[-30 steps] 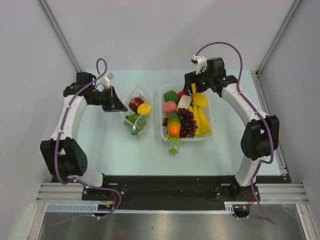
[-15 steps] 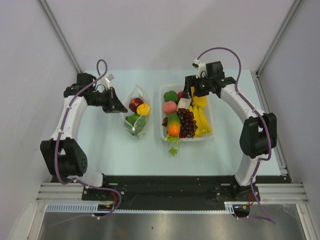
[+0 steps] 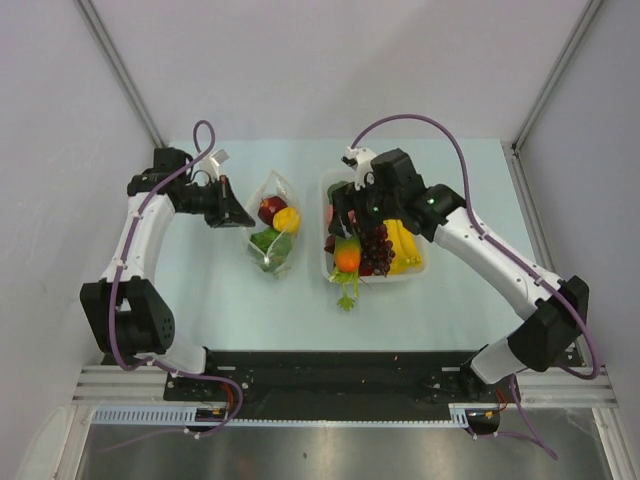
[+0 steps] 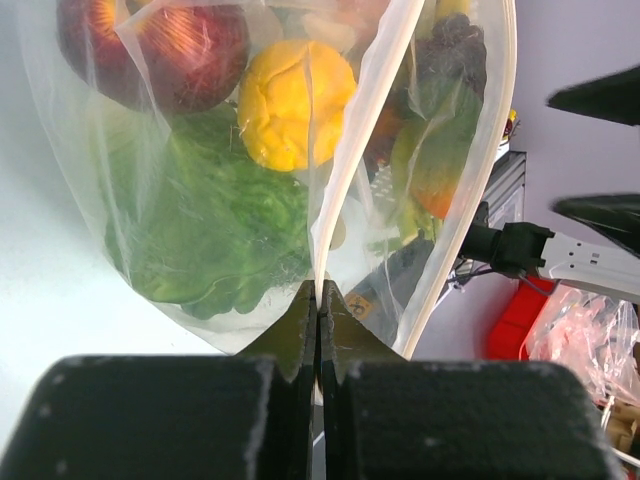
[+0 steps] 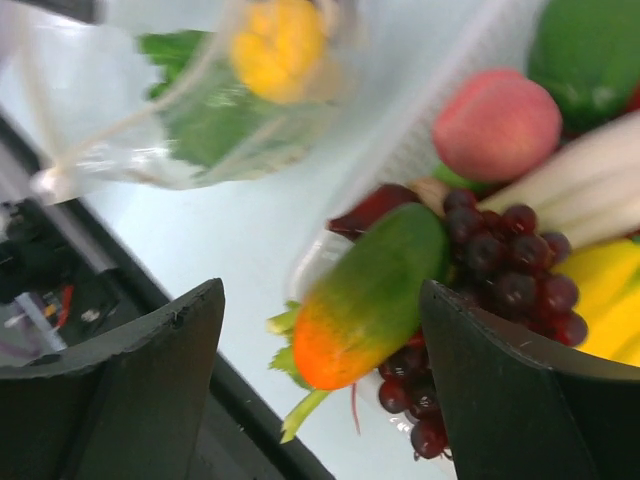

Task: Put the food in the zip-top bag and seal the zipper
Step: Pick up the fake fruit from the bin.

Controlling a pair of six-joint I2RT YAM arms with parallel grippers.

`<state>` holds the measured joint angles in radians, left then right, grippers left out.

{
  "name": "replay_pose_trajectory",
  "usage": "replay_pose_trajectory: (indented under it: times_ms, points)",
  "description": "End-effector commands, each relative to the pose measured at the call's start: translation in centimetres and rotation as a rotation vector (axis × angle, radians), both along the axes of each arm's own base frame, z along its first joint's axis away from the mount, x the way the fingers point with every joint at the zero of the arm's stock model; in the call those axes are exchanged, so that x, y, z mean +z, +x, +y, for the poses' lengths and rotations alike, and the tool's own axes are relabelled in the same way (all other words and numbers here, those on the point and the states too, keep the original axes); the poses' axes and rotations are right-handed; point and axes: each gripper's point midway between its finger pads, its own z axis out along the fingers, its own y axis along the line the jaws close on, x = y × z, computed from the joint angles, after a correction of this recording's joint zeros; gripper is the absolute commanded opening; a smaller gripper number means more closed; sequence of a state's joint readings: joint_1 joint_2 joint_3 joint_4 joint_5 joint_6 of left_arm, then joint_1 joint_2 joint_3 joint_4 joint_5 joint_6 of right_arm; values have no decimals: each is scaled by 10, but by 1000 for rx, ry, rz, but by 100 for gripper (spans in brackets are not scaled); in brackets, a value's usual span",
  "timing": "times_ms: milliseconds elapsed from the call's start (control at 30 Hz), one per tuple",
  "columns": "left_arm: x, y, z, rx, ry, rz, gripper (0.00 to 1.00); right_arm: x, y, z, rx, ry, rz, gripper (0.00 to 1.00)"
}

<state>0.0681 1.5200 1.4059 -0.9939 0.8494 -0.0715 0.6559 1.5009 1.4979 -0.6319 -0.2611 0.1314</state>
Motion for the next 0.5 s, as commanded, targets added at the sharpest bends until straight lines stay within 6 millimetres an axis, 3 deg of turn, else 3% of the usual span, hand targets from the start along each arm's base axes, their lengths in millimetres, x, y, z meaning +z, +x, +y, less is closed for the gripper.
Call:
replay_pose_trajectory:
  times_ms: [0,267,467]
  points:
    - [13,-8,-2,-11,-21,-50,0,-35,13,-20,-212,-141,18,85]
    - [11,-14,-2,-13,-8,-61,0,-70,13,-16,-242,-206,99,84]
    - [9,-18,-1,-16,3,-66,0,-81,12,-6,-231,-185,153,81]
